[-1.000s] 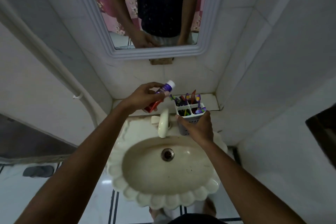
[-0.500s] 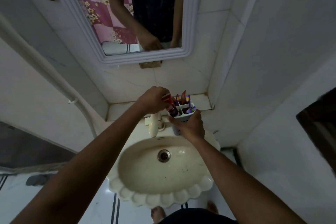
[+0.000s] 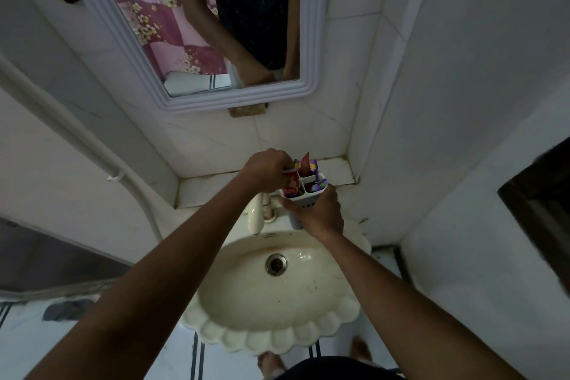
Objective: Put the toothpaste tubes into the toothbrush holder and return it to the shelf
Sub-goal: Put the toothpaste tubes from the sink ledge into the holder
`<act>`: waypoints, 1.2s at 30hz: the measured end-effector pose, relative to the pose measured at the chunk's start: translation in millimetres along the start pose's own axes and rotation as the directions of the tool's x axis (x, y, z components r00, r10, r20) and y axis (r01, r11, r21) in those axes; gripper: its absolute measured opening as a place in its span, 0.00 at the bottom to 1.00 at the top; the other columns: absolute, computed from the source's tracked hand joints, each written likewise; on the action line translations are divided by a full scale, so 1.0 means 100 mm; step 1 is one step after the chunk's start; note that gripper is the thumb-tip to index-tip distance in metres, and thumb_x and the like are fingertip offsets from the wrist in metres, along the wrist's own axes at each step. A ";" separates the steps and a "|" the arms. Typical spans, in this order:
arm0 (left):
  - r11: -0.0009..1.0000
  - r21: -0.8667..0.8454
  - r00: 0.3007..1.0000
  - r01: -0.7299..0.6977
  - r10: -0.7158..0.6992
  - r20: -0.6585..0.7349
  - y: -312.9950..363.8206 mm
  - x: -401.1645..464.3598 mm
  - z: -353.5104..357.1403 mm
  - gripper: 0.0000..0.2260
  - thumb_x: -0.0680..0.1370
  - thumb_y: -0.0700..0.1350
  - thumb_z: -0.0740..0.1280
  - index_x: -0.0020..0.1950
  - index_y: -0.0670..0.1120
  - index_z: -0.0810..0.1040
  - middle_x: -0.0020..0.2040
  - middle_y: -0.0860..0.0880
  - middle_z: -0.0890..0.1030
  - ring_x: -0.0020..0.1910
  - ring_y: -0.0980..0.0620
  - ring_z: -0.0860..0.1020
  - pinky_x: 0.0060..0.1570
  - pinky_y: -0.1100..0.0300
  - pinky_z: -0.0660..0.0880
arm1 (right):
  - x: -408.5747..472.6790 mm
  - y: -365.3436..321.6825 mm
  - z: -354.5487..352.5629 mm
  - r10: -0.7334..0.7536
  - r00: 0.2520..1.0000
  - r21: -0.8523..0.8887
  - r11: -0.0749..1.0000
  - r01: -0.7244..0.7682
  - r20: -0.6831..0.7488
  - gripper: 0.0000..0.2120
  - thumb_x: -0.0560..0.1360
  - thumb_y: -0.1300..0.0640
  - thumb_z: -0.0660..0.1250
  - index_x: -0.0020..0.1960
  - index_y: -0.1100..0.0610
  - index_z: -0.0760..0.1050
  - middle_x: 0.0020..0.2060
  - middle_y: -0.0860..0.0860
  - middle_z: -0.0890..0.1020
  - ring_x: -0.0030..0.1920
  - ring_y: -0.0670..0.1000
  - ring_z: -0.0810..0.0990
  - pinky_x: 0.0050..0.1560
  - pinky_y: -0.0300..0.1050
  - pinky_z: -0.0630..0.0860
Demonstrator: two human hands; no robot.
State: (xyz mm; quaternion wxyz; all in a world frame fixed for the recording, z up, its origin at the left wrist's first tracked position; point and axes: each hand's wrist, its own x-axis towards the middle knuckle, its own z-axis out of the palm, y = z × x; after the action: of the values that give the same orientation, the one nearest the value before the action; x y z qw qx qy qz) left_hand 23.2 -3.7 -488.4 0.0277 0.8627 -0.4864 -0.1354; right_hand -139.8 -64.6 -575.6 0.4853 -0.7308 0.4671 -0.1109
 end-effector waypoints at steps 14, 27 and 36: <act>0.937 -0.320 0.977 0.142 -0.184 -0.105 -0.20 -0.02 0.13 0.09 0.83 0.47 0.69 0.60 0.50 0.88 0.57 0.51 0.89 0.56 0.49 0.86 0.62 0.46 0.82 | 0.01 0.04 0.08 -0.032 0.999 -0.031 0.999 0.030 -0.036 0.62 0.57 0.23 0.85 0.78 0.53 0.63 0.71 0.52 0.77 0.72 0.57 0.79 0.64 0.61 0.85; 0.884 -0.461 0.865 0.081 -0.292 -0.408 -0.38 -0.49 0.12 0.20 0.84 0.59 0.67 0.73 0.50 0.79 0.68 0.51 0.83 0.67 0.49 0.81 0.68 0.41 0.76 | 0.05 -0.13 0.04 -0.154 0.969 0.116 0.977 0.178 -0.191 0.58 0.60 0.40 0.91 0.81 0.52 0.66 0.73 0.52 0.81 0.70 0.55 0.82 0.61 0.45 0.83; 0.926 -0.370 0.757 -0.080 -0.185 -0.627 -0.06 -0.66 -0.54 0.20 0.84 0.57 0.69 0.72 0.48 0.80 0.69 0.49 0.82 0.69 0.48 0.78 0.68 0.51 0.74 | 0.00 -0.98 -0.75 -0.366 0.821 0.206 0.848 0.488 -0.437 0.53 0.59 0.41 0.93 0.76 0.55 0.71 0.66 0.51 0.84 0.62 0.51 0.85 0.57 0.44 0.85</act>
State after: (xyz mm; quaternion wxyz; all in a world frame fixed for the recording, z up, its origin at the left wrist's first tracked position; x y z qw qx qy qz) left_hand 10.0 50.5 -424.3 0.3551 0.8473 -0.3863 0.0821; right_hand -129.3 -100.6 -458.0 0.4551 -0.6964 0.3511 -0.4297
